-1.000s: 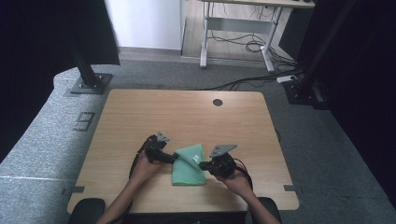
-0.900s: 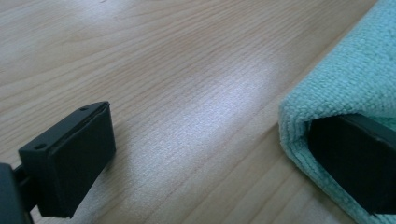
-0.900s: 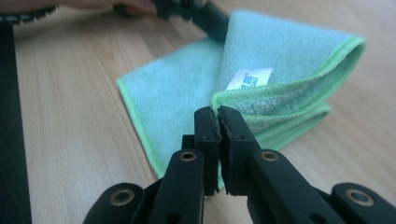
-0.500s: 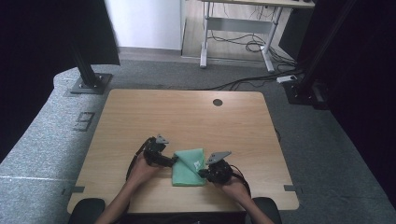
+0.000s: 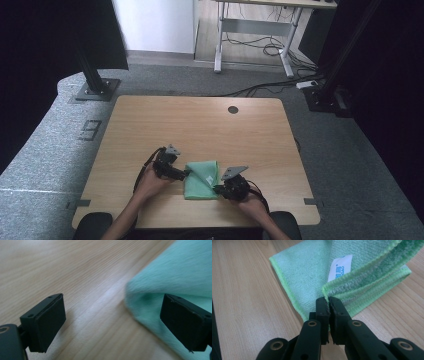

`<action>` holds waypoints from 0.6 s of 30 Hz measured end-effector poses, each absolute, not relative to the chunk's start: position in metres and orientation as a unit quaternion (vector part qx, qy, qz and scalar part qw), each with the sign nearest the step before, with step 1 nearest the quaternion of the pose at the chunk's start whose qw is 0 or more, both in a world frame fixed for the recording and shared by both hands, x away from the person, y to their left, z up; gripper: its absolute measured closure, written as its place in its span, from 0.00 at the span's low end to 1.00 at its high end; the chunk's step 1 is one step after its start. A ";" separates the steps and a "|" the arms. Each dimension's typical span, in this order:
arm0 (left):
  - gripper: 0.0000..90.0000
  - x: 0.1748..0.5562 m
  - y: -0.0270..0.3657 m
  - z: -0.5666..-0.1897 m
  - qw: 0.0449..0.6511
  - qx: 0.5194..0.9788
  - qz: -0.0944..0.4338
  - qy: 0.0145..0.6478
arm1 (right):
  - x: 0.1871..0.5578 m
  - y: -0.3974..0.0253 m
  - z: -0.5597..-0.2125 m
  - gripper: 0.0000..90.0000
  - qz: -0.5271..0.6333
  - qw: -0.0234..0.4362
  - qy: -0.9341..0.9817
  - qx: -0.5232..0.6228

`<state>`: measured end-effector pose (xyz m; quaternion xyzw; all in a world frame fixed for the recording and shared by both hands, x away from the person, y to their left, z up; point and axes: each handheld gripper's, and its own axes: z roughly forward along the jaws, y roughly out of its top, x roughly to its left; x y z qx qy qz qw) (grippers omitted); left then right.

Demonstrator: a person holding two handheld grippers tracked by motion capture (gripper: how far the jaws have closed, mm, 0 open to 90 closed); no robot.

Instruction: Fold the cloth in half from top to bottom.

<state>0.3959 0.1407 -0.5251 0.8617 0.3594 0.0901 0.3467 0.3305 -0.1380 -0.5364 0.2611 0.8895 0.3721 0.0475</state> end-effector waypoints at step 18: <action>0.43 0.422 0.060 -0.477 0.393 0.881 0.038 0.262 | 0.330 -0.139 -0.539 0.94 0.381 0.044 0.883 0.269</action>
